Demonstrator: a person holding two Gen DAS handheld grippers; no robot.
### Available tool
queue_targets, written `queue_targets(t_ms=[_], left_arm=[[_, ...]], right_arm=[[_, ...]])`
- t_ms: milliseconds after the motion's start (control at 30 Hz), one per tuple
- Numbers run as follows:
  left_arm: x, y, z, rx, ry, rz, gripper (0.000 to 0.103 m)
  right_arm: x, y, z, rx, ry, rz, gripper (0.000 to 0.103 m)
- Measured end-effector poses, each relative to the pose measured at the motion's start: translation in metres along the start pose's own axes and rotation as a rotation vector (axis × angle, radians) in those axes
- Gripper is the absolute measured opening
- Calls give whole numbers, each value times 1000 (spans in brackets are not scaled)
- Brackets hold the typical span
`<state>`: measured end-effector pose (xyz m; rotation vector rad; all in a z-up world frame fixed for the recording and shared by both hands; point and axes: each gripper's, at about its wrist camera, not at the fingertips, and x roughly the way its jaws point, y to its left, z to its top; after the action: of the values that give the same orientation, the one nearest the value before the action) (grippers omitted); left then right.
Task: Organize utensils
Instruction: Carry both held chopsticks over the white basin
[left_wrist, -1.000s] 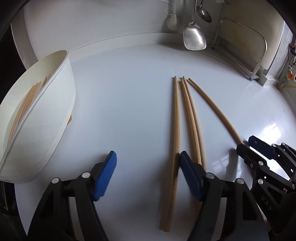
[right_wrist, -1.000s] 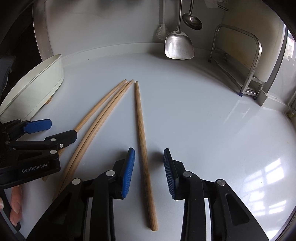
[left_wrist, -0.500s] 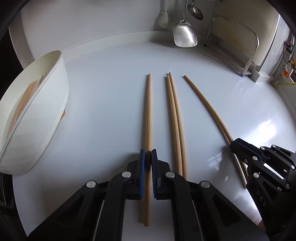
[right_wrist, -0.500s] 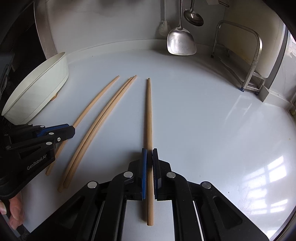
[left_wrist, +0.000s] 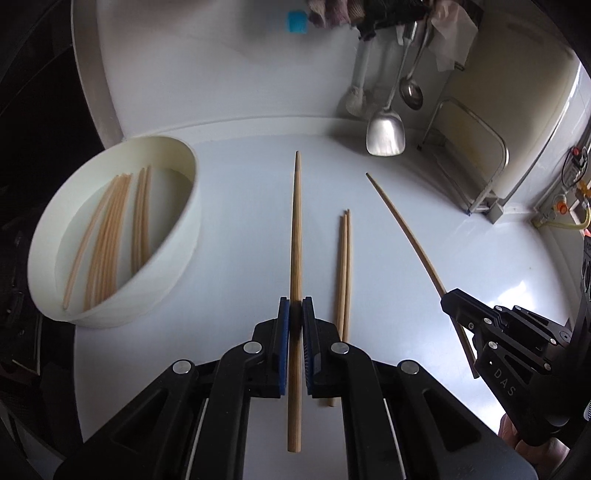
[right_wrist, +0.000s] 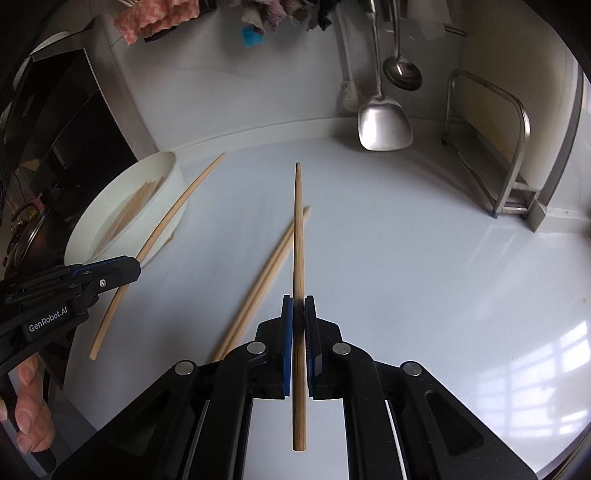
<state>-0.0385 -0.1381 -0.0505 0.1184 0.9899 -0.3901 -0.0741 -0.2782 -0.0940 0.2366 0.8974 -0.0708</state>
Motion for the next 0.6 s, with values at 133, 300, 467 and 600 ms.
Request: queue_targets(t_ms=[133, 300, 467, 600], left_arm=[[-26, 34, 13, -64, -40, 42, 7], [-43, 99, 26, -131, -77, 111, 7], [-33, 168, 41, -155, -67, 142, 7], [-14, 216, 53, -171, -36, 137, 7]], right_arm=[[-10, 26, 26, -50, -27, 39, 6], [-4, 75, 59, -98, -58, 92, 6], [27, 134, 88, -101, -43, 122, 6], [67, 182, 104, -103, 9, 145, 6]])
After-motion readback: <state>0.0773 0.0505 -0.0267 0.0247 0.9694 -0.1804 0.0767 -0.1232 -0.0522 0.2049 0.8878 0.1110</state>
